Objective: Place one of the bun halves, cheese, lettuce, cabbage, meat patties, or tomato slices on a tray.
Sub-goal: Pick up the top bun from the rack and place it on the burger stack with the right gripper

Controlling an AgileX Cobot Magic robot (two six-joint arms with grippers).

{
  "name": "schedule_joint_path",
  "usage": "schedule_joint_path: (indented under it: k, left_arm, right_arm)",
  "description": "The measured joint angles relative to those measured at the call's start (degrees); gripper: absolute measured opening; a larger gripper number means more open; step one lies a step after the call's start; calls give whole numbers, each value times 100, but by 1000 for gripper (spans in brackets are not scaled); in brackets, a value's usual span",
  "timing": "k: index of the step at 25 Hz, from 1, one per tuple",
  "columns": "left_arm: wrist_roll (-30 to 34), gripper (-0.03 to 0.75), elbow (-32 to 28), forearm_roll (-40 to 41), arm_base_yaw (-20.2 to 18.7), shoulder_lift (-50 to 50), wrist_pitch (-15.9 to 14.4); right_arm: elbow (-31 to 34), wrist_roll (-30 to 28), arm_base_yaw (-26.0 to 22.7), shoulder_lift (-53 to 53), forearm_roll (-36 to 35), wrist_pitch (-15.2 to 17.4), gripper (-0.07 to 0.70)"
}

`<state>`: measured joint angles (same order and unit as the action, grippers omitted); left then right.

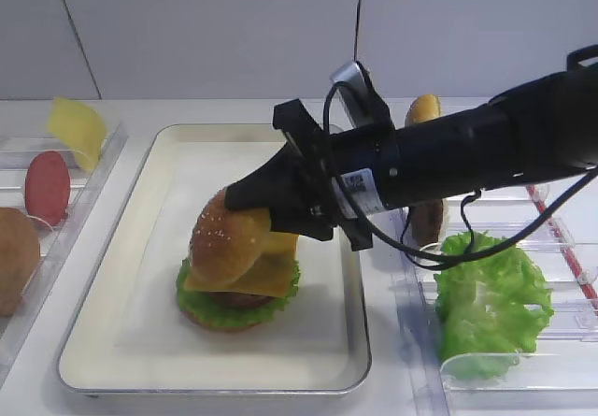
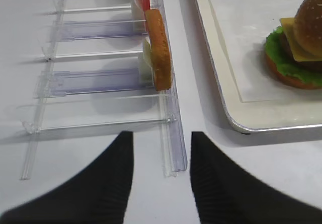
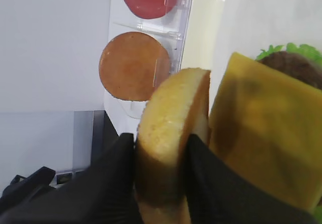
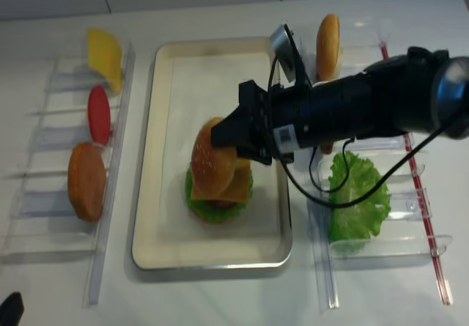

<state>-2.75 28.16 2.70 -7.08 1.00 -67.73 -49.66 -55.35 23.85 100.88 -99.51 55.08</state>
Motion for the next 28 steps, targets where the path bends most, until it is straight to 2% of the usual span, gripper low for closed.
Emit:
schedule_joint_path:
  k: [28]
  left_arm:
    - [0,254,0,0,0,0,0]
  right_arm:
    - [-62,-2,0,73,218,-368,273]
